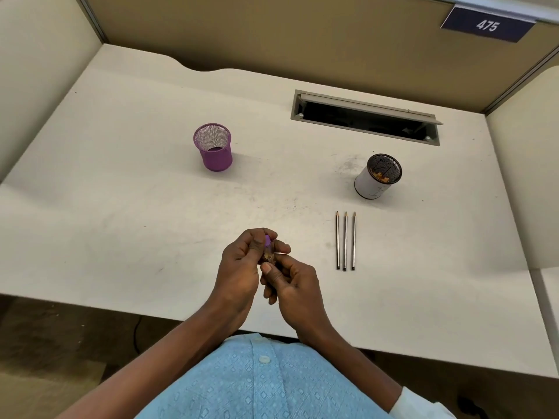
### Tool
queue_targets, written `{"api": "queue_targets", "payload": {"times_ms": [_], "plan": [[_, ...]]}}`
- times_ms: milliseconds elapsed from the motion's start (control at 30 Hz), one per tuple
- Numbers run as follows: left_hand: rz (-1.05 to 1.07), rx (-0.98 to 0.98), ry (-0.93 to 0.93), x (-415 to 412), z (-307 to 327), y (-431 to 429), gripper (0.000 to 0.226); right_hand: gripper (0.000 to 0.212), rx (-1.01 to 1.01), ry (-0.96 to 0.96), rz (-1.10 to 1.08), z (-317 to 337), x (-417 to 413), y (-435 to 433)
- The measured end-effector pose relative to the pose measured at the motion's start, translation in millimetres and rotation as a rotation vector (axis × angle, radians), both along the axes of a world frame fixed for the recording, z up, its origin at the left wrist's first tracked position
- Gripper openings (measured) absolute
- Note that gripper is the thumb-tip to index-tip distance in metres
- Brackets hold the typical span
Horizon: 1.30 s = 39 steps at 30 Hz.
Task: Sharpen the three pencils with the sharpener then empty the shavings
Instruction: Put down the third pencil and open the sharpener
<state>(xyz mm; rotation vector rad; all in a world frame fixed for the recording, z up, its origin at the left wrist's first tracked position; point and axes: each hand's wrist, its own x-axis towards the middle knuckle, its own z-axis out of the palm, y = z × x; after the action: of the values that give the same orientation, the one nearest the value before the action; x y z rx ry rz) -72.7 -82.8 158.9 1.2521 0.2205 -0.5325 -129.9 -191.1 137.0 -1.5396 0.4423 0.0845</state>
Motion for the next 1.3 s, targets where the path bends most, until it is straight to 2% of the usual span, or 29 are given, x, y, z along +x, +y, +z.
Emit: {"api": "queue_targets", "payload": {"times_ms": [133, 433, 533, 867, 1033, 1200, 1300], "plan": [[-0.014, -0.016, -0.065, -0.7, -1.7, 0.1, 0.032, 0.015, 0.013, 0.007, -0.019, 1.1, 1.9, -2.3], [-0.158, -0.067, -0.131, 10.1, 3.6, 11.1, 0.053, 0.037, 0.322, 0.01, 0.185, 11.8, 9.4, -32.5], [-0.195, -0.068, -0.138, 10.8, 6.5, 10.5, 0.05, 0.034, 0.427, 0.007, 0.175, 11.1, 8.8, -35.7], [-0.109, 0.071, -0.224, 4.0, -2.7, 10.7, 0.022, 0.028, 0.323, 0.06, 0.111, 6.1, 9.0, -26.9], [-0.072, 0.091, -0.191, 3.4, -4.1, 10.7, 0.022, 0.029, 0.339, 0.061, 0.107, 5.4, 8.6, -23.5], [-0.119, 0.034, -0.128, 7.2, 0.8, 10.3, 0.036, 0.041, 0.455, 0.086, 0.137, 4.2, 10.8, -27.4], [-0.119, 0.066, -0.148, 7.7, 0.8, 10.4, 0.032, 0.041, 0.502, 0.08, 0.157, 2.7, 11.1, -30.6]]}}
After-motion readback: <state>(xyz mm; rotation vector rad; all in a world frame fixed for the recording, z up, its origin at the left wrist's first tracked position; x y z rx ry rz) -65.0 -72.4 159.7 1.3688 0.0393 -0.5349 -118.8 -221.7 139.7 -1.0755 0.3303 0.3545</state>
